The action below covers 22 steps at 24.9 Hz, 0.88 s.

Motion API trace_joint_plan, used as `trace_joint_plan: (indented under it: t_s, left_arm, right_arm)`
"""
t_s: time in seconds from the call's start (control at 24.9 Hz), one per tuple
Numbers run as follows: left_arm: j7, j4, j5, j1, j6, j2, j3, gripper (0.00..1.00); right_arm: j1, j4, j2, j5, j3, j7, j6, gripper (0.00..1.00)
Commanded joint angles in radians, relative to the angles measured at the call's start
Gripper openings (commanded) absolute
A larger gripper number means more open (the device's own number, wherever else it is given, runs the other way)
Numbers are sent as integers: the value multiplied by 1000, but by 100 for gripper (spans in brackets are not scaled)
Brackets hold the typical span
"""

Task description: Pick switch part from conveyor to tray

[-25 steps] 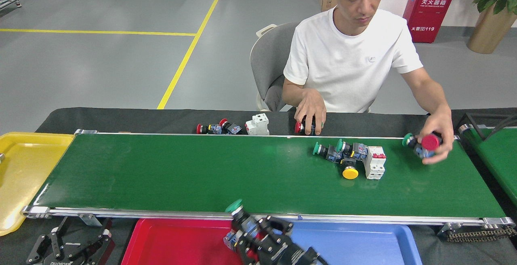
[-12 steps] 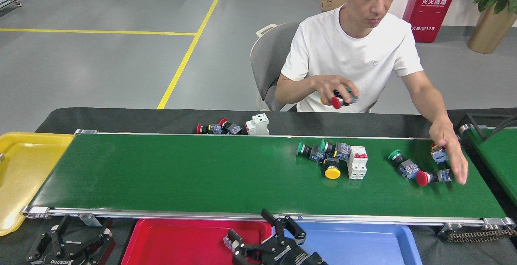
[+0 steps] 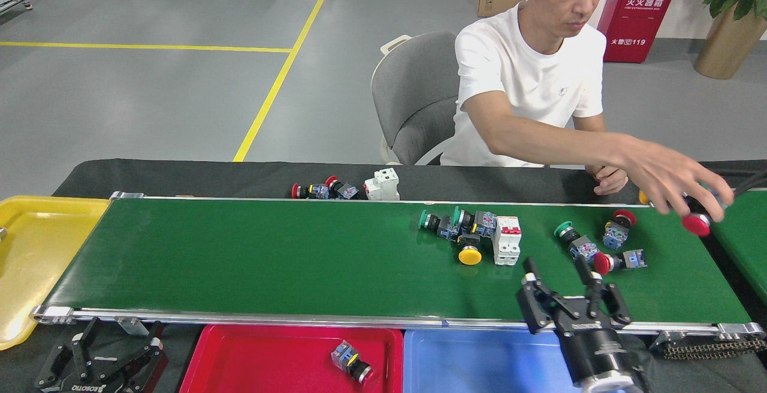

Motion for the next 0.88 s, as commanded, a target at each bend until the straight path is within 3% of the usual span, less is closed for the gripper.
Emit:
trace_joint_plan:
  t_s: [0.0, 0.2, 0.4, 0.68, 0.84]
  left_arm:
    - [9, -14, 4, -15, 5, 4, 8, 100]
    - [9, -11, 6, -26, 6, 9, 9, 100]
    - [9, -5, 4, -27, 8, 12, 11, 100]
    - [9, -13, 3, -35, 8, 24, 28, 100]
    - [9, -11, 4, -33, 3, 24, 18, 100]
  right_arm:
    - [41, -17, -10, -2, -8, -24, -10, 95]
    - [105, -20, -12, -2, -7, -26, -24, 96]
    - [96, -18, -4, -2, -7, -15, -16, 96]
    - [-60, 35, 11, 13, 42, 102, 123, 95]
    - [-203, 196, 5, 81, 133, 117, 287, 95]
